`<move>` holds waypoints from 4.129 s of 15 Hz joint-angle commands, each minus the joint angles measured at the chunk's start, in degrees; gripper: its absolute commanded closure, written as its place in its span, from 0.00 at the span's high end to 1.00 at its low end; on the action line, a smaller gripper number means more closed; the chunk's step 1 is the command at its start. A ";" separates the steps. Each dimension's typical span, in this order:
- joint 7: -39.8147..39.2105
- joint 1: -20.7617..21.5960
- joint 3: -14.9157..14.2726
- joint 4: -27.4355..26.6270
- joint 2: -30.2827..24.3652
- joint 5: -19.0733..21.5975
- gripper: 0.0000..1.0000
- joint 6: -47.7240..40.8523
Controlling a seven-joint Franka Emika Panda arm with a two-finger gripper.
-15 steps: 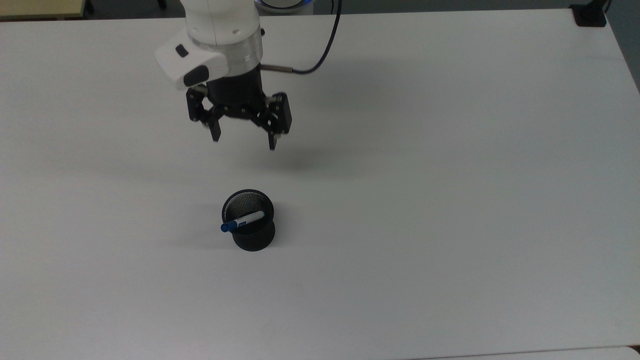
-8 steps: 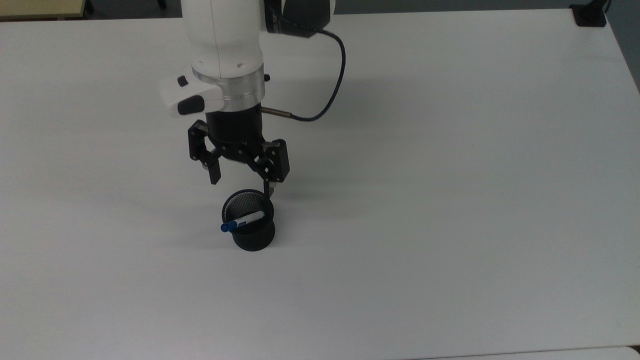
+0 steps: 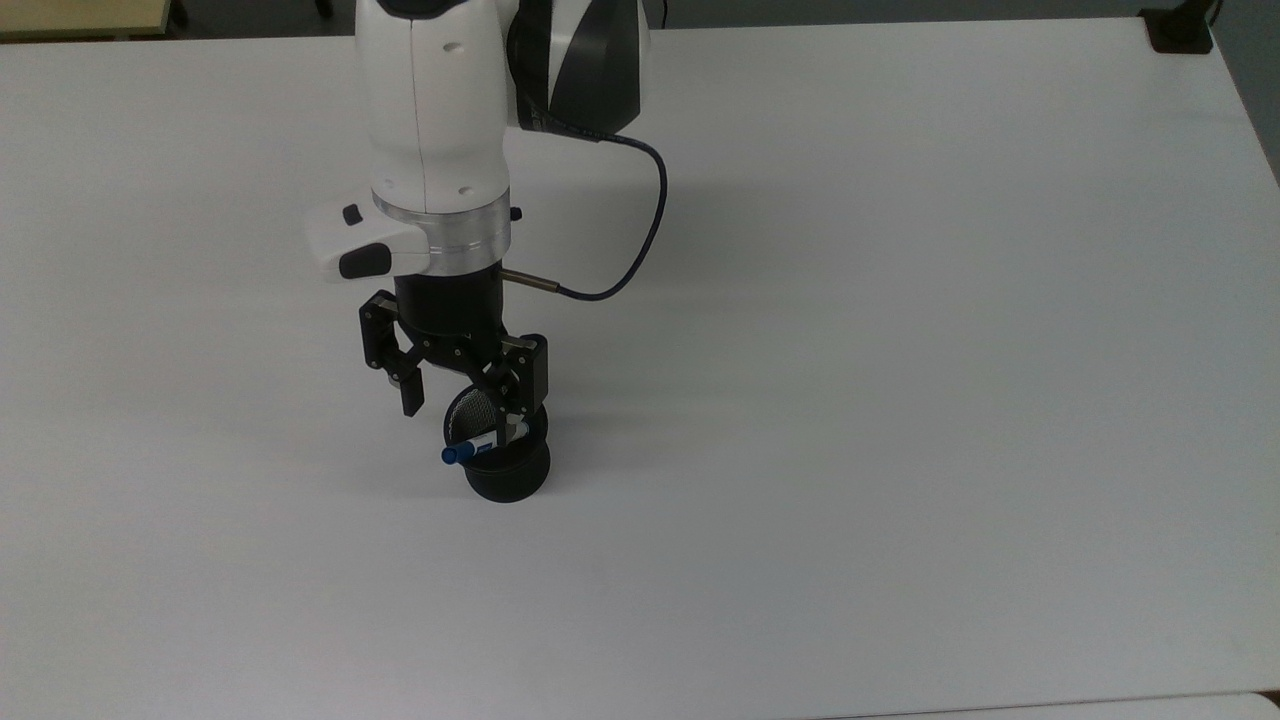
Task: Remove the marker
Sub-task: 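Close the gripper on the blue-capped marker inside the cup, then lift the marker straight up out of the mesh cup, then carry the marker away from the cup and lower it to the table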
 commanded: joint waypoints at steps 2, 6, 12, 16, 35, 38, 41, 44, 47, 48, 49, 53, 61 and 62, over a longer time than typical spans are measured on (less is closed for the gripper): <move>0.75 1.39 -2.57 5.37 4.87 -0.14 0.69 0.58; 0.75 1.65 -2.66 5.38 6.36 -1.64 0.64 0.76; 0.57 1.74 -2.75 5.46 6.89 -1.82 0.37 1.37; 0.57 1.74 -2.83 5.73 6.72 -1.73 0.15 1.37; -1.25 3.85 -3.54 4.24 -8.92 2.14 0.11 -9.04; -9.86 5.78 -2.84 1.25 -10.24 5.38 0.11 -22.66; -16.90 6.30 -0.29 0.37 -9.89 6.10 0.11 -36.12; -20.87 7.71 1.11 -2.53 -9.81 5.66 0.12 -38.62; -20.09 7.89 2.43 -3.06 -7.62 5.39 0.12 -37.92; -18.95 8.24 2.44 -3.50 -6.48 5.39 0.14 -37.74; -17.90 8.42 2.44 -3.59 -6.03 5.39 0.14 -37.74; -14.63 9.91 2.53 -4.29 -4.36 6.00 0.15 -36.51; -12.00 14.13 3.23 -3.59 2.41 5.30 0.21 -29.75; -11.82 14.30 3.23 -3.59 2.41 5.30 0.21 -29.65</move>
